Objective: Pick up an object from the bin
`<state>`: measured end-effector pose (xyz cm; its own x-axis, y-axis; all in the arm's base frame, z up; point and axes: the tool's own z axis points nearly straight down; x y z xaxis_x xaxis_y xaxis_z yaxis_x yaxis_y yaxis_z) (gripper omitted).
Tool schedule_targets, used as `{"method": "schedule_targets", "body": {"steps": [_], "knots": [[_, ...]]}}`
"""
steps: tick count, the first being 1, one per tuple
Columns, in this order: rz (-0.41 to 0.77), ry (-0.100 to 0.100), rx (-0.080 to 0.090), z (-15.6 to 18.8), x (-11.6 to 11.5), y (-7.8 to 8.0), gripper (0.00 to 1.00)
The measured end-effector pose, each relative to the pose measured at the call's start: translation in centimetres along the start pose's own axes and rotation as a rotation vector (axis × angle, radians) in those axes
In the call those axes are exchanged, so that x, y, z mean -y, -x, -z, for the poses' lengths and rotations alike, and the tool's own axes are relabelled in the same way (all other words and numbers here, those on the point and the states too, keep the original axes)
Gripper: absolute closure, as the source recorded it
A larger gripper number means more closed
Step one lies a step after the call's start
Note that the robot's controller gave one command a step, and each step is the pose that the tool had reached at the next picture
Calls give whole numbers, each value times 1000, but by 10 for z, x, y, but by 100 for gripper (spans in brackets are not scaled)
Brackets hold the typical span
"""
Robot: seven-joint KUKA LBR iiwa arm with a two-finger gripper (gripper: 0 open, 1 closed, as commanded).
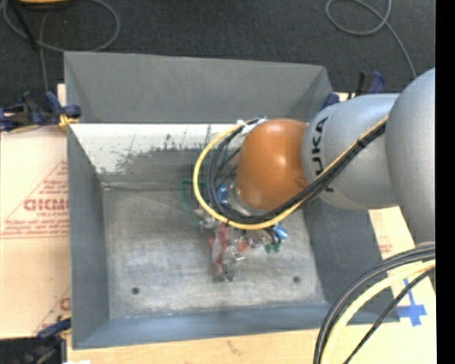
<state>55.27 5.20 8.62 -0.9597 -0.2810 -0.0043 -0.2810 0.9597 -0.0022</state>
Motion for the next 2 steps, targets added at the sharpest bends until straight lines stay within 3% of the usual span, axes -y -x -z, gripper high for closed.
{"method": "schedule_targets", "body": {"steps": [1,2], "knots": [[85,-1,10,-12,99,51,100],[84,-1,9,-12,99,51,100]]}}
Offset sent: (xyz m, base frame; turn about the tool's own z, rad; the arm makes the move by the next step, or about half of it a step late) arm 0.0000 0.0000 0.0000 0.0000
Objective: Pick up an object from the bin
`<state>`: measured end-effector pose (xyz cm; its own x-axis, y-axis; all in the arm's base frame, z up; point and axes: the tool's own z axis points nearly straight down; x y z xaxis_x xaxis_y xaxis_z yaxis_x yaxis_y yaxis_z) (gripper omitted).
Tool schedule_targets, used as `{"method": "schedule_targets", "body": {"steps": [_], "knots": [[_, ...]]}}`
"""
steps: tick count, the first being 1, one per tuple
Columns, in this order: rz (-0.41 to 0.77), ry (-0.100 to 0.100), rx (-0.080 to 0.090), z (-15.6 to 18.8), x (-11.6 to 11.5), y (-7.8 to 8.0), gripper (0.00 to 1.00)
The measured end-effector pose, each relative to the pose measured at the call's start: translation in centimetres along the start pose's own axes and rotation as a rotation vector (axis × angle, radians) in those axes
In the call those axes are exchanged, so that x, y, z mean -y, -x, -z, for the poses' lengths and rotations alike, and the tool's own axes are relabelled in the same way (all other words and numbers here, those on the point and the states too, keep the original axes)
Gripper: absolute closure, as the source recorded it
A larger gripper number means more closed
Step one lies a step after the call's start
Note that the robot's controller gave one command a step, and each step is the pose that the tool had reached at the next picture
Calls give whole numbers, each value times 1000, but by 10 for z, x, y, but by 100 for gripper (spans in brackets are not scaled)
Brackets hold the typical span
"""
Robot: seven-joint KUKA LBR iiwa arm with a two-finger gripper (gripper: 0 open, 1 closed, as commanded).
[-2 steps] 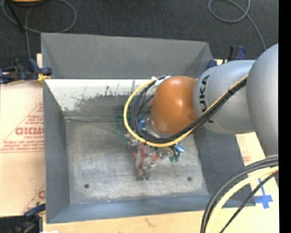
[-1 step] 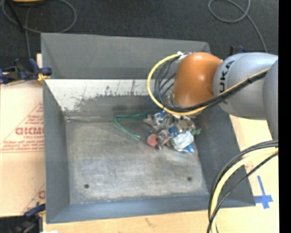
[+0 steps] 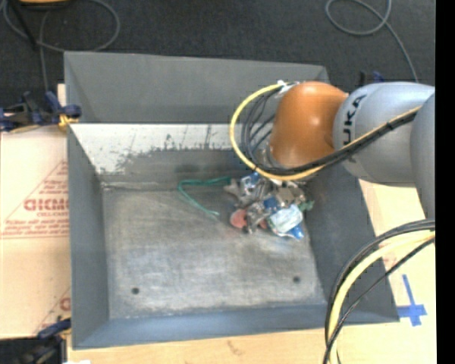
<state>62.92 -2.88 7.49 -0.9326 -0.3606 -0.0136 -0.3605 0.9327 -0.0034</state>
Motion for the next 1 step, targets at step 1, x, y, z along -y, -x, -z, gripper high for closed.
{"method": "schedule_targets", "body": {"steps": [1], "knots": [[12,4,-9,144,-16,-3,100]]}}
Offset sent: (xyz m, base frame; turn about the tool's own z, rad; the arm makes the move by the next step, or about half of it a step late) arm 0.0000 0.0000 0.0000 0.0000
